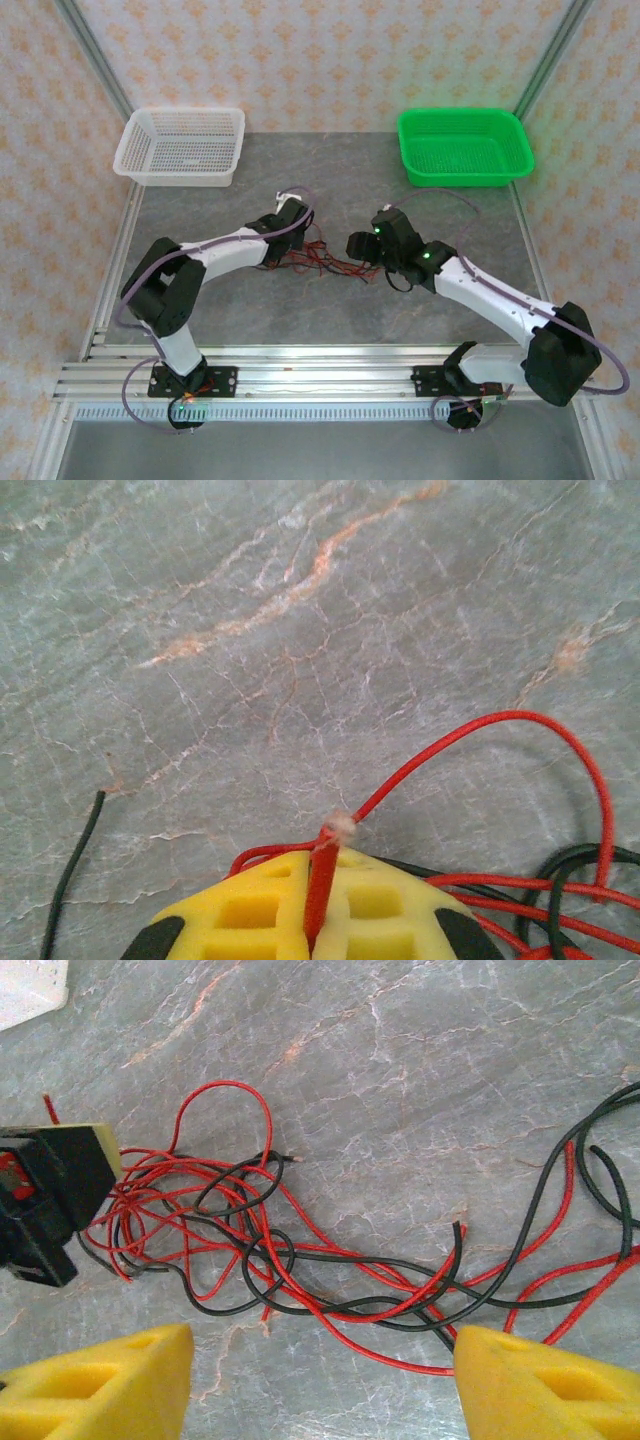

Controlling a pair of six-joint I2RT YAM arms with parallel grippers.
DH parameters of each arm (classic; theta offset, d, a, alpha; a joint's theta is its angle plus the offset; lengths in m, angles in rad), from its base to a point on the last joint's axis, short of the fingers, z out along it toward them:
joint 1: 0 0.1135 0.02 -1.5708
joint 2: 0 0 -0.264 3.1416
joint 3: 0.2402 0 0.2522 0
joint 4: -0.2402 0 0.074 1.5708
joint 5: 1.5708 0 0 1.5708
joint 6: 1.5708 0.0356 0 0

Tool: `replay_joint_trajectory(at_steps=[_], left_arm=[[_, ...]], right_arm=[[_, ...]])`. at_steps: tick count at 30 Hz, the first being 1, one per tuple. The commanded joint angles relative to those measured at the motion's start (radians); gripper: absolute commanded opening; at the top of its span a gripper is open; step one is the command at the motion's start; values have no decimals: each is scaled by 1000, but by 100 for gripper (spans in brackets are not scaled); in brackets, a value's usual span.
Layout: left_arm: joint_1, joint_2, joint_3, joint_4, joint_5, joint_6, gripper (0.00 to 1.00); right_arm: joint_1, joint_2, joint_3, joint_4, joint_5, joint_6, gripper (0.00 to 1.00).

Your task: Untangle the cables

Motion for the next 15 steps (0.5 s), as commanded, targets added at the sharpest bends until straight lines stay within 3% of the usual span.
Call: replay_joint_trajectory(at_steps=[1,15], left_arm=[[-14,-112,38,-28,-15,-19,0],[-126,-347,93,-127,70,-111,0]], right_arm=[[5,14,-14,54,-37,9,69],[12,96,-36,445,-339,66,68]])
